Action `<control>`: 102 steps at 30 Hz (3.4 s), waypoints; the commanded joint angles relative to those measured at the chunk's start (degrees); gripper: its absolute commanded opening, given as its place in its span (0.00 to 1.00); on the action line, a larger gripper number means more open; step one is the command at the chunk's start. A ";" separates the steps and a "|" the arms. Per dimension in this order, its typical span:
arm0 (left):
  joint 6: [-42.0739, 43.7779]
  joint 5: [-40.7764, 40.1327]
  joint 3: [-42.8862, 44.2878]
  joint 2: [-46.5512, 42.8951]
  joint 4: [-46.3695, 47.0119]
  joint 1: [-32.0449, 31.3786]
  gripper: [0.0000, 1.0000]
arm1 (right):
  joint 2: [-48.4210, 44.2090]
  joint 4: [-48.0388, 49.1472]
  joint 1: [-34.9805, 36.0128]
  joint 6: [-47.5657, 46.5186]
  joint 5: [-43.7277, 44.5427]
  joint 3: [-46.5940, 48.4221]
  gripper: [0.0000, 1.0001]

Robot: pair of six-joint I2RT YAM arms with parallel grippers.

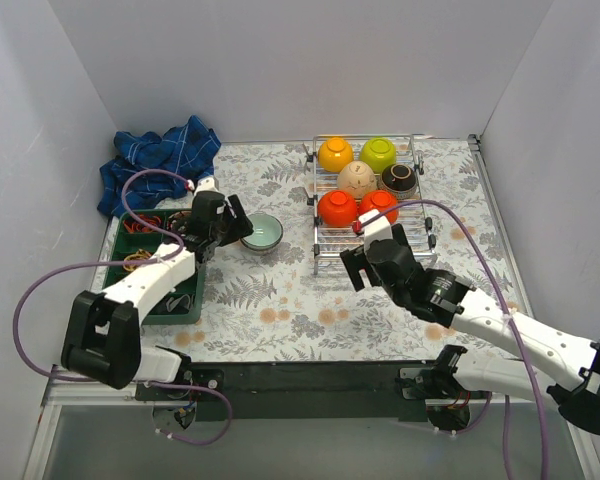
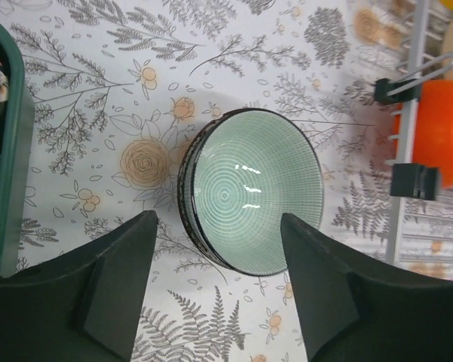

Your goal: Unload the bowls from the dish rack

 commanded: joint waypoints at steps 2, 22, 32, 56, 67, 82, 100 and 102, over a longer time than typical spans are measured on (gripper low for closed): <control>-0.88 2.21 3.42 -10.41 -8.16 0.19 0.82 | 2.95 1.76 -7.74 -9.02 0.84 4.86 0.98; -11.18 8.11 3.77 -41.01 -37.00 0.10 0.98 | 33.18 15.02 -23.04 -42.43 -3.74 17.25 0.99; -11.88 7.93 5.80 -42.24 -41.06 0.10 0.98 | 40.40 17.93 -22.87 -50.09 -0.67 18.13 0.98; -11.35 8.46 7.12 -42.42 -42.55 0.10 0.98 | 46.90 27.68 -21.73 -51.67 1.09 15.59 0.99; -11.17 7.58 8.08 -43.56 -43.34 0.10 0.98 | 50.50 31.73 -21.29 -53.25 4.96 12.77 0.95; -10.56 8.63 6.86 -42.42 -39.74 0.10 0.98 | 44.54 31.21 -15.67 -53.69 10.94 11.63 0.64; -7.57 17.42 0.88 -37.32 -25.08 0.10 0.98 | 27.22 7.40 -13.20 -28.66 -0.28 19.97 0.39; -7.13 19.61 -0.08 -36.01 -23.05 0.10 0.98 | 24.33 4.32 -13.20 -23.15 -2.85 20.85 0.38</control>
